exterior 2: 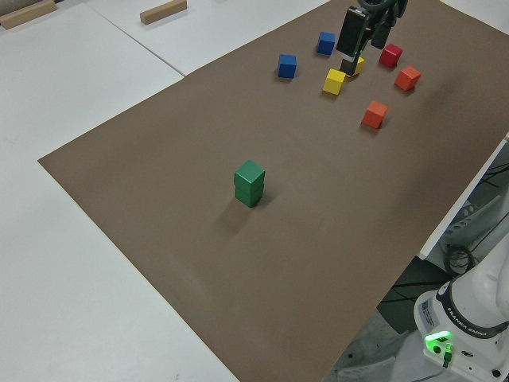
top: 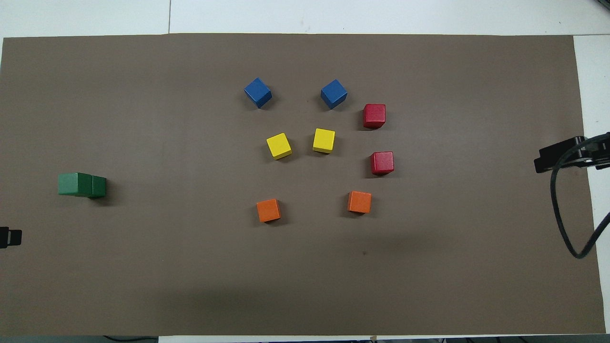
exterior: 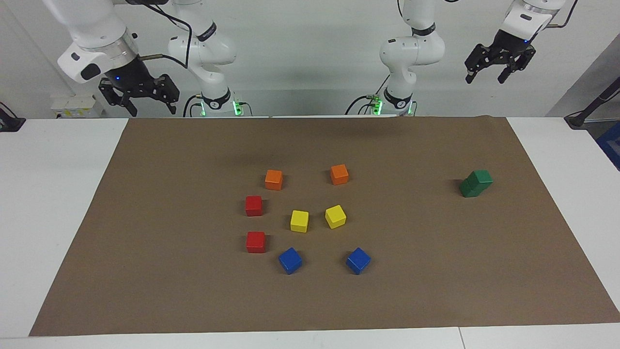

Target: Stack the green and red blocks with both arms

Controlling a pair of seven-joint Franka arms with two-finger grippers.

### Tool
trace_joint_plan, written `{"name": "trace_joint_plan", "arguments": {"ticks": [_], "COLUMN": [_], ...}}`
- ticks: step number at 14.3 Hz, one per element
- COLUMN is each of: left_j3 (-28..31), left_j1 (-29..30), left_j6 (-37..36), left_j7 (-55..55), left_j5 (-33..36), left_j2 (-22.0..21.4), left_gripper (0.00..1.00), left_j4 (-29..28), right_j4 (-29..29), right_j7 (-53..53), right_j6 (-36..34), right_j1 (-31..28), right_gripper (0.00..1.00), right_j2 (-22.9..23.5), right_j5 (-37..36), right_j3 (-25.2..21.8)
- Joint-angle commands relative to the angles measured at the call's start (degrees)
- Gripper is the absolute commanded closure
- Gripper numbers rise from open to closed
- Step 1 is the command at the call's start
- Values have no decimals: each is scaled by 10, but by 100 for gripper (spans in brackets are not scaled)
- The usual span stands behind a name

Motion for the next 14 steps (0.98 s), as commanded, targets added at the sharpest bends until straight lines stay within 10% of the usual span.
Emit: {"name": "trace_joint_plan", "arguments": {"ticks": [1, 14], "left_j3": [-3, -3], "left_j1": [2, 2], "left_j6": [-6, -6], "left_j7": [-5, -5], "left_j5": [6, 6], "left_j2": [-11, -11], "left_gripper": [0, 0], "left_j4": [-5, -5], "right_j4": [-10, -12], "right_j7": [-5, -4], "right_j6": [6, 1], "right_j1": [-4, 14], "right_gripper": [0, 0], "right_j2": [-8, -8], "right_j5": [7, 15], "right_j3": [1, 10]}}
